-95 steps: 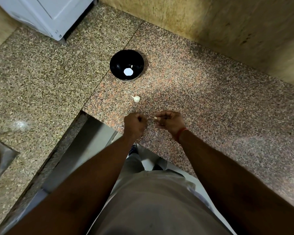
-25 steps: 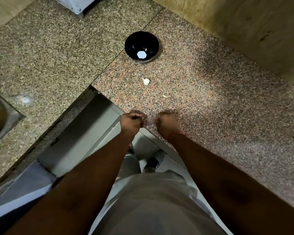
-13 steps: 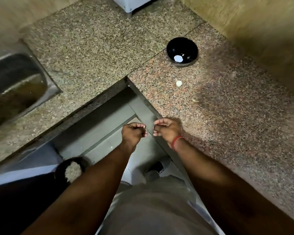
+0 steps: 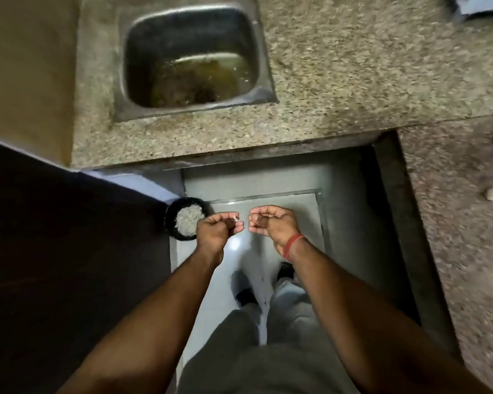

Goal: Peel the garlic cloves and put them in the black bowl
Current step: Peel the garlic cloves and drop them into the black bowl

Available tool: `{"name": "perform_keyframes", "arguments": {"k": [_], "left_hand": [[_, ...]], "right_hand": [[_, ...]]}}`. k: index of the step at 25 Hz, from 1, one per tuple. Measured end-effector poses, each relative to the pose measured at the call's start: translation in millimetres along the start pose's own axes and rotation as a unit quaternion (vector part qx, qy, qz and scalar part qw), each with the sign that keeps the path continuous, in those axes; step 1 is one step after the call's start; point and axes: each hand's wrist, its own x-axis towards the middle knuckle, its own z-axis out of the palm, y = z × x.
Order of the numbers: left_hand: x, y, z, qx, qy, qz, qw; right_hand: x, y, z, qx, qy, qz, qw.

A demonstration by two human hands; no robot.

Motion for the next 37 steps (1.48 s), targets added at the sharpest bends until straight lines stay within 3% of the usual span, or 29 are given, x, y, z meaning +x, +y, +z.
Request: {"name": "perform_keyframes", "arguments": {"k": [9,17,20,26,29,31,33,35,37], "left_hand": [[165,-39,-123,-0.189,0.18,-0.05,0.964],[346,-122,-194,-0.314,0.233,-0.115,0.913],[376,-146,-206,-0.344,0.211,-0.149,0.903],[383,-152,-214,-0.435,0.139,-0.137,0.879],[373,-151,-223,-0.409,0.16,-0.167,0.883],[363,-152,-220,-0.394,0.174,-0.17,0.887],[354,-145,-215,-0.41,0.154,-0.164,0.884],[343,-129,-211,-0.439,0.126,-0.151,0.877],[328,-110,-210,-0.41,0.122,-0.16,0.89]], "right_hand": [[199,92,139,-0.186,-0.129,0.054,0.972],[359,217,209,-0.334,-0.115,0.056,0.934],[385,242,216,-0.466,-0.143,0.022,0.873],[375,298,220,-0.629,-0.349,-0.085,0.69],[389,296,209,-0.686,-0.329,-0.05,0.647],[378,291,211,-0.706,-0.309,-0.112,0.628],[356,288,217,-0.667,-0.37,-0.168,0.625],[345,284,211,-0.669,-0.405,-0.151,0.604],[344,266,199,-0.703,-0.361,-0.119,0.601]]}}
